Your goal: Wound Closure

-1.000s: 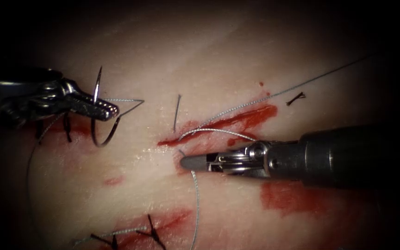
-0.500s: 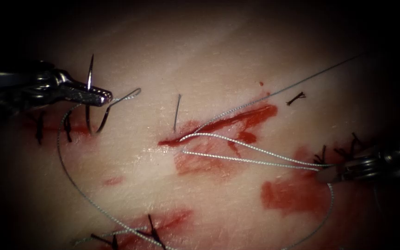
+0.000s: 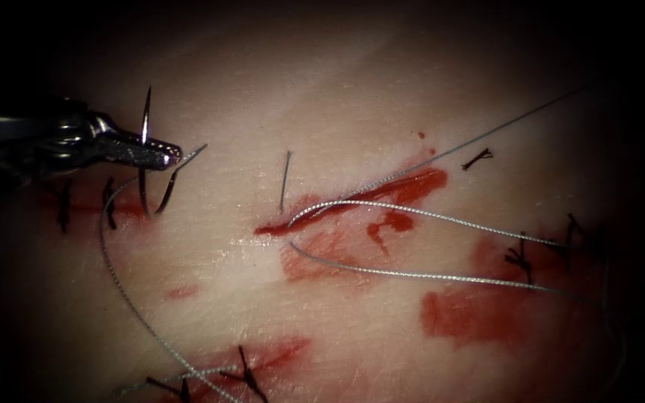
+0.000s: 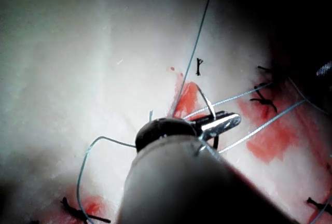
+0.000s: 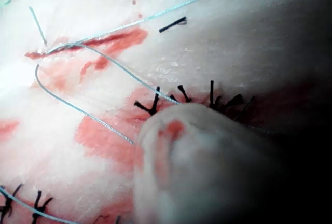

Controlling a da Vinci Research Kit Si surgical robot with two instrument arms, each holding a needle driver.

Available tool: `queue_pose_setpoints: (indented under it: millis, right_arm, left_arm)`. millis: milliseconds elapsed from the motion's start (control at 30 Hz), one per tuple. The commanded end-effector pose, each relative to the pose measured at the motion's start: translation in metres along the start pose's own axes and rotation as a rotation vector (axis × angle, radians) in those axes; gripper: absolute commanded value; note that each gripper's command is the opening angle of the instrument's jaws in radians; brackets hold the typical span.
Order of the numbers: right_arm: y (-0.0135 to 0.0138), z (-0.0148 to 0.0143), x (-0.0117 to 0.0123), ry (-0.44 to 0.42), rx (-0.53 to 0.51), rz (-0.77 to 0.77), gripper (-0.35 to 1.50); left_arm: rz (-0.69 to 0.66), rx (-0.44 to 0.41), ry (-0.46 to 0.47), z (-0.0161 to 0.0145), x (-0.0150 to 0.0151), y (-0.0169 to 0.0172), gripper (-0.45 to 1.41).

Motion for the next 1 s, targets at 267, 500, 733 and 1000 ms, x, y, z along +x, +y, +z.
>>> queue_pose_setpoints:
  millis: [267,500,733,1000]
  right_arm:
    - [-0.0062,0.0087,0.0107,0.248,0.110,-0.347,1.26]
    - [-0.0130,0.0142,0.0151,0.273,0.079,-0.323,0.78]
    - [-0.0163,0.0171,0.0179,-0.035,0.144,-0.257,0.49]
    - [-0.0184,0.0214,0.0203,-0.357,0.058,-0.280,0.47]
  left_arm:
    - [0.003,0.004,0.003,0.0008,-0.0004,-0.0008,-0.45]
    - [0.005,0.010,0.001,0.0010,-0.0005,-0.0010,-0.45]
    - [0.011,0.018,-0.005,0.0010,-0.0007,-0.0016,-0.45]
    - [0.014,0.023,-0.005,0.0012,-0.0009,-0.0018,-0.45]
